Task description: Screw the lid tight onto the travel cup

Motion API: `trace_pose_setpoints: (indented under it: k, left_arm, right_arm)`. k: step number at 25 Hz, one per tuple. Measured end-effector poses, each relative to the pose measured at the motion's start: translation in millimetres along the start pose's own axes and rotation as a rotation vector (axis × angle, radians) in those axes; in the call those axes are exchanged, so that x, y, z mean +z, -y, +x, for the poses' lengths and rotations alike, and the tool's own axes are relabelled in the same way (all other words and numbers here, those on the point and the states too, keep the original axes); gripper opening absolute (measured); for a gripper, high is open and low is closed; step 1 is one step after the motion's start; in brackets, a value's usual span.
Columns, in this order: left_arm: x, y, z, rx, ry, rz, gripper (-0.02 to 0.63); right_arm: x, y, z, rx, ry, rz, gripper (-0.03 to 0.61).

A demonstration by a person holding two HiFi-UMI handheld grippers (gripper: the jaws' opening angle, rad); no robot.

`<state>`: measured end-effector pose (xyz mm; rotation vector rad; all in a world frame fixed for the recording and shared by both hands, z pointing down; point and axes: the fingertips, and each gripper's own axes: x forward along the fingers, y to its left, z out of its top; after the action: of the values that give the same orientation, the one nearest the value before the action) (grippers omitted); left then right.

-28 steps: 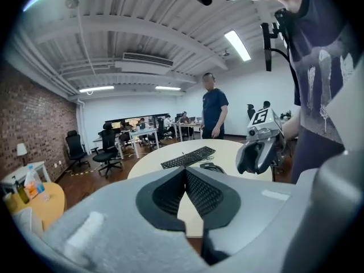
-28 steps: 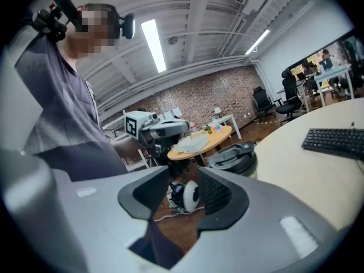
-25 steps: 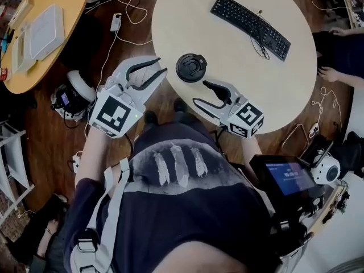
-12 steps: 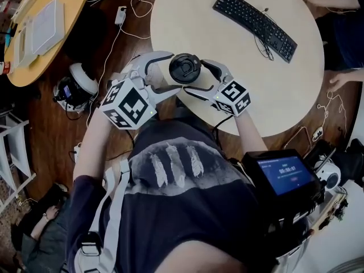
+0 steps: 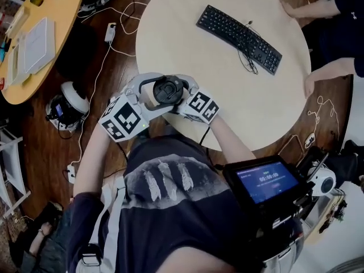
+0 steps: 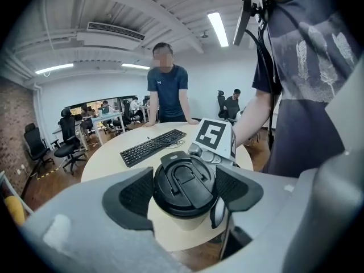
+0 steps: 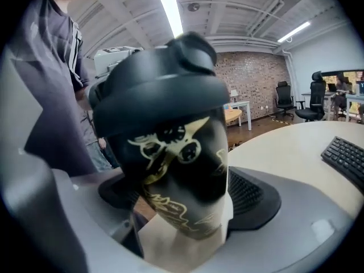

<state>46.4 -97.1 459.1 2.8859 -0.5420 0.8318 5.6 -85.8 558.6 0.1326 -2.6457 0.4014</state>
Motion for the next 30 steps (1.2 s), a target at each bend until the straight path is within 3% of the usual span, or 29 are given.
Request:
trace_pose_setpoints:
  k: [11, 20, 24, 27, 30]
  left_arm:
    - [4, 3, 1, 0.069, 0.106, -0.038, 0.351]
    - [0, 8, 0, 0.136, 0.092, -0.071, 0.350]
    - [17, 1, 1, 0.098, 0.088, 0.026, 0.350]
    - [25, -2, -18, 0.047, 0.102, 0.026, 0.351]
    - [24, -3, -25, -0.002, 0.050, 0.074, 0.351]
  right_arm:
    - [-8, -2, 2, -0.030, -0.049, -0.056, 0.431]
    - [-21, -8, 0, -0.016, -0.077, -0.057, 0.428]
    - [-13, 6, -8, -0.045, -0.071, -0.066, 0.428]
    - [-4, 1, -8, -0.046, -0.052, -0.068, 0.430]
    - [-1, -2, -9, -0.033, -0.042, -0.076, 0.430]
